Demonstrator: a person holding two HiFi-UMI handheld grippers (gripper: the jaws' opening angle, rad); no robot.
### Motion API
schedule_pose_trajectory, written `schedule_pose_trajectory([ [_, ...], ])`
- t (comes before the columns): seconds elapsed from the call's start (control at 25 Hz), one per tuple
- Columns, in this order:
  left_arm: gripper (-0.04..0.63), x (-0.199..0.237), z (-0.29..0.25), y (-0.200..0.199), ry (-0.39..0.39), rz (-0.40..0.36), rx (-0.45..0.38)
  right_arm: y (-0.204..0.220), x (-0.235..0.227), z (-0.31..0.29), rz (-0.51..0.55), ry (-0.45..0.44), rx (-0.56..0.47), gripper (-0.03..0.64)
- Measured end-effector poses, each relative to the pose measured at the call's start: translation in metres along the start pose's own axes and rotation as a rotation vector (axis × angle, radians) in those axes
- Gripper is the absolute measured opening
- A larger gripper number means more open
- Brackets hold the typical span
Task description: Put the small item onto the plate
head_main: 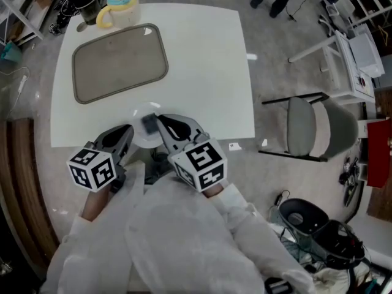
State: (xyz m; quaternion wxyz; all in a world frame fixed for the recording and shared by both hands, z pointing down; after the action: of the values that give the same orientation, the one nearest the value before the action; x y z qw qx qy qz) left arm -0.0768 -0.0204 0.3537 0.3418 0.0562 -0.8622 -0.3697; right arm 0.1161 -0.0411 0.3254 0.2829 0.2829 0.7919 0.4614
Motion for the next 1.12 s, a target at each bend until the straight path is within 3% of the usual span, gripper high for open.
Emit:
schedule_pose_trajectory([
  [0.52,0.015,0.018,0.002,-0.01,0.078,-0.003,0.113,-0.006,0.013,-0.006,-0.081,0.041,-0.033,0.017],
  [0.72,0.015,0.028,0.0,-0.01,0.067,0.033,0.097,0.002,0.009,-0.003,-0.109,0.079,-0.028,0.017],
  [0.96,0.015,0.033,-0.002,-0.008,0.069,0.025,0.105,0.005,0.002,-0.005,-0.132,0.099,-0.02,0.017],
  [1.12,0.015,0.04,-0.005,-0.006,0.029,0.063,0.151,0.008,-0.005,-0.004,-0.143,0.102,0.004,0.017],
])
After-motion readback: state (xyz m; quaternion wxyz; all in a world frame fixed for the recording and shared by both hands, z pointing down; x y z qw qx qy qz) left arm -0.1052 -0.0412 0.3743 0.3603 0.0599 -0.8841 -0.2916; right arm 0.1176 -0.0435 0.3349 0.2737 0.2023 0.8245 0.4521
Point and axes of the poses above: the fingertips, and each gripper's own axes: z backward along the fingers, x to its left, y out of its underside, the point moved 9 cm from there along z, backward along the fingers, and after that the axes turned 4 degrees about z, right-handed, at the moved point
